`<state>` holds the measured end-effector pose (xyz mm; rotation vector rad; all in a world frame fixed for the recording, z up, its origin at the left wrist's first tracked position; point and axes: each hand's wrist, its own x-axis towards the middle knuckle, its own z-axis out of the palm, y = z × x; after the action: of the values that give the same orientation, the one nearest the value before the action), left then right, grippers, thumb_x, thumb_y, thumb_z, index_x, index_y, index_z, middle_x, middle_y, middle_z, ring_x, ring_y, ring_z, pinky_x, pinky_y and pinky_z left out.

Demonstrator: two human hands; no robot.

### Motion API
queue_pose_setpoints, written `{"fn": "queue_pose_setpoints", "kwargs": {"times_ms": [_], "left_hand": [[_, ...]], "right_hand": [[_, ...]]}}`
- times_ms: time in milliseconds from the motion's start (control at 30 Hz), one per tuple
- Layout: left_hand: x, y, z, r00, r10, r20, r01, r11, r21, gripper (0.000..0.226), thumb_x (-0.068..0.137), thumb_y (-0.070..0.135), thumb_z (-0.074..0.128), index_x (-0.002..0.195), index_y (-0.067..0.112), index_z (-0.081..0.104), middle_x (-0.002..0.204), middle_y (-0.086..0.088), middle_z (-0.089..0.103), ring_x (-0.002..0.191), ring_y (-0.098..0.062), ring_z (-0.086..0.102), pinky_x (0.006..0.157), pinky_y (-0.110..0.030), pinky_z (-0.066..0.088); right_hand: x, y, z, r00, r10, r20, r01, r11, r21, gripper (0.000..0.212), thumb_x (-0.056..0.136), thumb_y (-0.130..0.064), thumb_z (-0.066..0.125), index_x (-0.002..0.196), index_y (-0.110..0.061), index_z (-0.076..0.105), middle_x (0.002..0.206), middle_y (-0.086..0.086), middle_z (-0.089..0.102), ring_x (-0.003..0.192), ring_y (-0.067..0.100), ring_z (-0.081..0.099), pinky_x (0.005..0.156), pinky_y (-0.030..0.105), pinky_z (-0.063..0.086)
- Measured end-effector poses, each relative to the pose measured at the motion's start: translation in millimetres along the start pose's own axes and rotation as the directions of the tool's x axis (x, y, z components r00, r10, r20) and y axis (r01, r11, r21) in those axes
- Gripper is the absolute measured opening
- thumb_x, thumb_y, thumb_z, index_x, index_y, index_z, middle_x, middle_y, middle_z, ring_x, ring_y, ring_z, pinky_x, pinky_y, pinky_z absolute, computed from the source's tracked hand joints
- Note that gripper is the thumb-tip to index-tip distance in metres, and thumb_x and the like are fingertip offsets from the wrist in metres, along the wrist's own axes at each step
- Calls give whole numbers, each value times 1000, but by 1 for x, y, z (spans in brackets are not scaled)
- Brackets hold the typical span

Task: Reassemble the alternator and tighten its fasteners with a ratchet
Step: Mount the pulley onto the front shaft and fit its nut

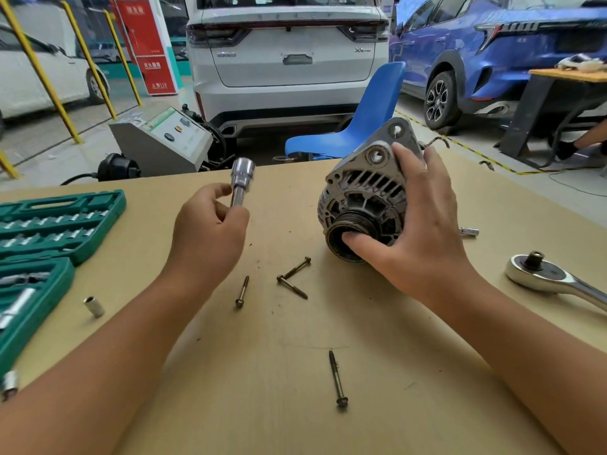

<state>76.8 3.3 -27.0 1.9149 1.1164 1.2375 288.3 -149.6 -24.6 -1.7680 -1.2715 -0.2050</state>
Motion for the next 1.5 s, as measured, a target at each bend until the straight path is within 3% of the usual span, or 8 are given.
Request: {"fn": "queue_pose_setpoints", "kwargs": {"times_ms": [200, 367, 467, 567, 633, 767, 1267, 1500], "left_hand": [[-45, 32, 24, 991, -27, 135, 90, 867, -491, 20, 102, 18, 61, 90, 32, 52, 61, 3, 46, 45, -16, 44, 40, -28, 41], [-55, 41, 39, 980, 1, 200, 95, 877, -471, 25, 97, 21, 68, 80, 25, 49, 64, -5, 42, 45, -15, 38, 41, -23, 35], [-57, 44, 41, 954, -95, 285, 242, 804, -544, 21, 96, 13, 70, 81, 18, 57, 63, -6, 46, 40, -14, 34, 39, -22, 30], [-58, 47, 43, 886, -240, 398, 450, 657, -605, 9, 95, 5, 69, 91, 13, 66, 80, -12, 53, 41, -13, 29, 40, -20, 25], [-55, 46, 47, 859, -289, 423, 503, 627, -595, 8, 95, 3, 68, 101, 6, 64, 88, -12, 49, 41, -12, 27, 40, -19, 23], [-55, 50, 51, 819, -272, 505, 554, 604, -573, 21, 90, -10, 60, 109, -2, 64, 85, -14, 47, 37, -9, 28, 36, -18, 23], [-70, 61, 40, 668, -98, 738, 609, 642, -466, 38, 81, -13, 57, 117, -5, 65, 110, -31, 67, 36, -8, 31, 36, -15, 25], [-78, 61, 50, 785, -258, 564, 581, 624, -523, 20, 84, -12, 57, 95, 3, 65, 92, -15, 56, 39, -9, 32, 36, -19, 25]], "right_hand": [[-4, 1, 6, 1000, 5, -26, -4, 999, 53, 109, 66, -43, 83, 152, -50, 16, 166, -4, 12, 153, 20, 11, 122, 50, 21], [-6, -1, 3, 999, -35, -17, 35, 999, 25, 113, 66, -45, 87, 154, -44, 16, 166, 0, 15, 153, 22, 13, 120, 56, 24], [-17, -8, -9, 975, -188, -118, 178, 980, -88, 100, 66, -49, 83, 151, -34, 31, 161, 12, 27, 149, 31, 26, 114, 57, 32], [-42, -11, -15, 805, -537, -251, 443, 827, -345, 41, 76, -30, 79, 113, -17, 69, 112, 15, 67, 100, 37, 63, 83, 54, 47], [-55, -11, -13, 768, -616, -177, 519, 760, -392, 10, 84, -20, 76, 86, -11, 78, 71, 5, 65, 60, 29, 59, 60, 42, 47], [-51, -12, -4, 831, -546, -107, 433, 754, -494, 16, 93, -16, 68, 85, -11, 80, 56, 4, 56, 40, 26, 47, 39, 34, 43], [-49, 3, -14, 925, -338, -174, 164, 769, -618, 12, 81, -19, 78, 73, -12, 72, 57, 5, 61, 43, 35, 54, 39, 29, 40], [-46, 4, -13, 975, -62, -215, -43, 891, -451, 19, 87, -29, 73, 77, -13, 71, 66, 7, 67, 60, 37, 61, 51, 35, 45]]}}
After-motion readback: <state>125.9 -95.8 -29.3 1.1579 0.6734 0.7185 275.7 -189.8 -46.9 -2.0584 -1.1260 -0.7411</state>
